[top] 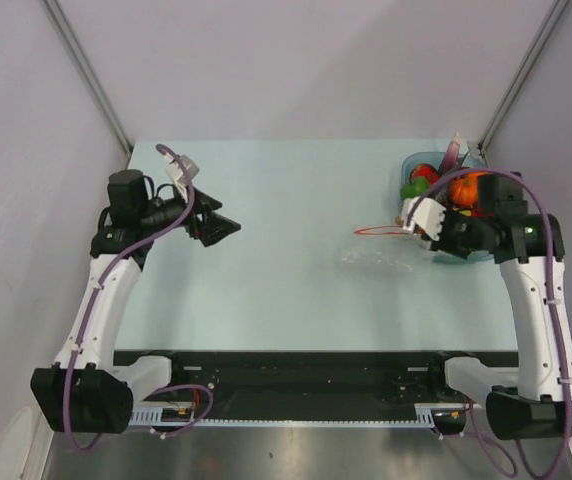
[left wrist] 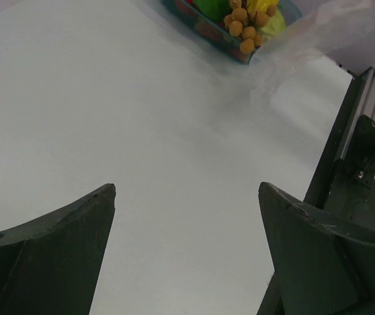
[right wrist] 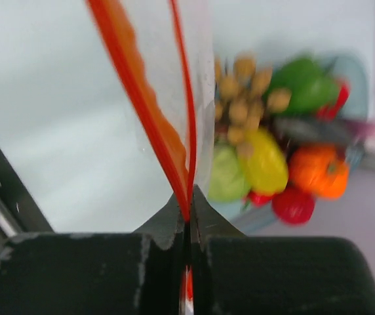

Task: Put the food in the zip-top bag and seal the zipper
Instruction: Pick up the zipper food storage bag at the corner of the board, then open the zipper of the food storage bag at the center of the board.

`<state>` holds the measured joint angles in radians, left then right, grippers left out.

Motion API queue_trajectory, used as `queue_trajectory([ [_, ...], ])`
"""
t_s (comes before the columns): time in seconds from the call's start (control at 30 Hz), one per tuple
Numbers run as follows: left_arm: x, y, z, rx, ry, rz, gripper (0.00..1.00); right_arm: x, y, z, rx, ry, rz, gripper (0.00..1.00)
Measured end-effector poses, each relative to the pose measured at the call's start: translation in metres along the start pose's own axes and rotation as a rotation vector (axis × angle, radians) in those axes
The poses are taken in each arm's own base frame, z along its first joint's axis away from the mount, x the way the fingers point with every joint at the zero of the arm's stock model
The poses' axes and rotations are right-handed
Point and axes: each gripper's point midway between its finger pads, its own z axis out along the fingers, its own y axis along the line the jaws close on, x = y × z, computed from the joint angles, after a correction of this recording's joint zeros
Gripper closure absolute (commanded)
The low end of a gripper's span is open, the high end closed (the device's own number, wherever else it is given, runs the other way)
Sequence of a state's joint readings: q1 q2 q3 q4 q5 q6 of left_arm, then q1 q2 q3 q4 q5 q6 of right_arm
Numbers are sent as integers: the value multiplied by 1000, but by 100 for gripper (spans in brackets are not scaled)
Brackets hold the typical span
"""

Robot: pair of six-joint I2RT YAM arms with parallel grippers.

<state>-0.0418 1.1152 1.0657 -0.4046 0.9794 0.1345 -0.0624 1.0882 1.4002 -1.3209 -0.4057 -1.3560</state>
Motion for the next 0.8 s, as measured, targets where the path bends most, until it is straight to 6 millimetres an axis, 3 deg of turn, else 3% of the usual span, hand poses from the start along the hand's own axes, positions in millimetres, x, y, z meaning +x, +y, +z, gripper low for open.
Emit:
queue_trajectory([
  [0.17,-4,16,-22,-105,-49,-66,7,-105,13,19,-43,-218,-158,100],
  [0.27,-3,18,-31,-148,-50,-54,7,-155,29,42,-73,-306,-273,100],
  [0.33,0,14,-35,-156,-38,-39,8,-178,43,63,-91,-339,-353,100],
  [0.5,10,-3,-42,-151,9,-3,10,-190,69,115,-57,-354,-525,100],
  [0.6,24,-21,-35,-108,80,7,8,-194,74,141,21,-371,-603,100],
  [0.7,41,-41,-24,-47,164,1,8,-206,70,150,116,-413,-642,100],
  [0.8,50,-53,-14,-6,223,-6,9,-228,62,146,214,-480,-663,100],
])
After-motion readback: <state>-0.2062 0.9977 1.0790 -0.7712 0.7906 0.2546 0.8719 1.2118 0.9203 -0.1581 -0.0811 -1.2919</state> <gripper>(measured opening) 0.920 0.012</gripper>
